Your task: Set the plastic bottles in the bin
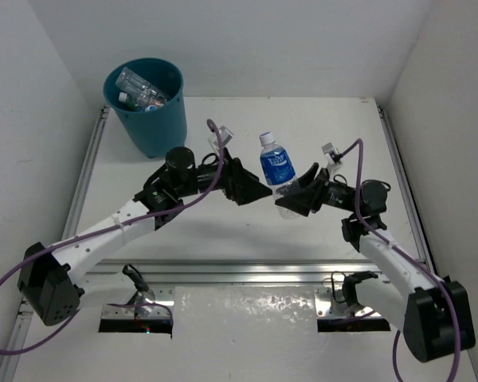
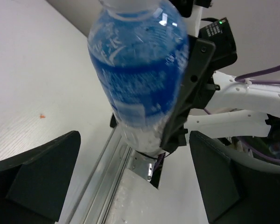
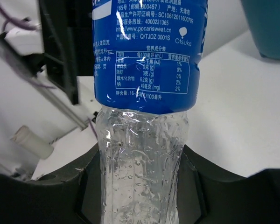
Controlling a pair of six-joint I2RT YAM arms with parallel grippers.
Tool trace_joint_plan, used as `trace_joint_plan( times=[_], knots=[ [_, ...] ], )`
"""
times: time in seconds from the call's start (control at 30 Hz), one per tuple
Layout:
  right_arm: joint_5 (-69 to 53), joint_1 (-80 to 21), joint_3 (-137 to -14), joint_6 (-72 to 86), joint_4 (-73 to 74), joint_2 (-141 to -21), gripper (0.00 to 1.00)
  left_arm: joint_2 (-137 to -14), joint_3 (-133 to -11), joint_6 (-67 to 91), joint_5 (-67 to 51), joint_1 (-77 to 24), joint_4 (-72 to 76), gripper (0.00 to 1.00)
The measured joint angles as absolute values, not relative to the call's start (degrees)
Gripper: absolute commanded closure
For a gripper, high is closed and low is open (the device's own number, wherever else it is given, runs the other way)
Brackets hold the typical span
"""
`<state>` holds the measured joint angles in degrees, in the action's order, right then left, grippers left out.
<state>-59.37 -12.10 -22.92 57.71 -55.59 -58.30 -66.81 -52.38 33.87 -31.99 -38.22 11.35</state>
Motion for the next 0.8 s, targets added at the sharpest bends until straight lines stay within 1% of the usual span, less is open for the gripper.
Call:
trace_joint_plan(
  times=[0.13, 0.2, 0.27, 0.37, 0.4, 0.43, 0.47, 0.5, 0.53, 0.57, 0.6, 0.7, 0.8],
  knots=[
    [-61.21, -13.91, -22.92, 57.52, -53.54, -51.33, 0.85, -70.57, -55.81, 31.86, -30.39, -42.76, 12.14, 0.00],
    [-61.54, -14.76, -22.96, 55.31, -49.34, -48.71, 0.84, -71.75, -56.95, 31.64, -30.87, -43.83, 12.29, 0.01],
    [-61.52, -15.46, -23.22, 52.88, -44.95, -47.59, 0.85, -72.64, -57.82, 31.57, -31.22, -44.27, 12.78, 0.06],
    [-61.41, -16.43, -24.64, 48.60, -36.75, -47.11, 0.85, -73.65, -58.57, 31.73, -32.01, -44.66, 14.06, 0.35],
    [-61.28, -16.49, -25.28, 47.29, -34.30, -47.11, 0.85, -73.73, -58.76, 31.79, -32.32, -44.69, 14.39, 0.66],
    [-61.21, -16.49, -25.74, 46.24, -32.53, -47.11, 0.85, -73.73, -58.96, 32.03, -32.38, -44.80, 14.55, 0.80],
    [-61.17, -16.49, -26.13, 44.75, -31.86, -47.05, 0.81, -73.73, -59.24, 32.36, -32.49, -44.93, 14.31, 0.98],
    [-61.36, -16.49, -26.55, 43.68, -30.98, -46.74, 0.74, -73.76, -59.57, 32.21, -32.53, -44.93, 14.11, 1.00],
    [-61.17, -16.56, -26.83, 43.20, -30.37, -46.44, 0.49, -73.76, -60.05, 31.90, -32.38, -44.97, 13.69, 1.00],
    [-61.08, -16.56, -27.05, 42.81, -29.91, -46.11, 0.20, -73.76, -60.69, 31.51, -32.23, -45.08, 13.04, 1.00],
    [-60.64, -16.56, -27.16, 42.54, -29.26, -45.65, 0.01, -73.76, -61.47, 31.09, -31.81, -45.12, 11.75, 1.00],
    [-57.76, -16.64, -27.33, 39.48, -24.03, -43.64, 0.01, -74.02, -66.19, 28.77, -24.08, -45.19, 4.71, 1.00],
    [-48.07, -16.64, -29.21, 34.48, -12.86, -41.19, 0.01, -75.44, -76.20, 28.21, -13.72, -42.61, -8.14, 1.00]
  ],
)
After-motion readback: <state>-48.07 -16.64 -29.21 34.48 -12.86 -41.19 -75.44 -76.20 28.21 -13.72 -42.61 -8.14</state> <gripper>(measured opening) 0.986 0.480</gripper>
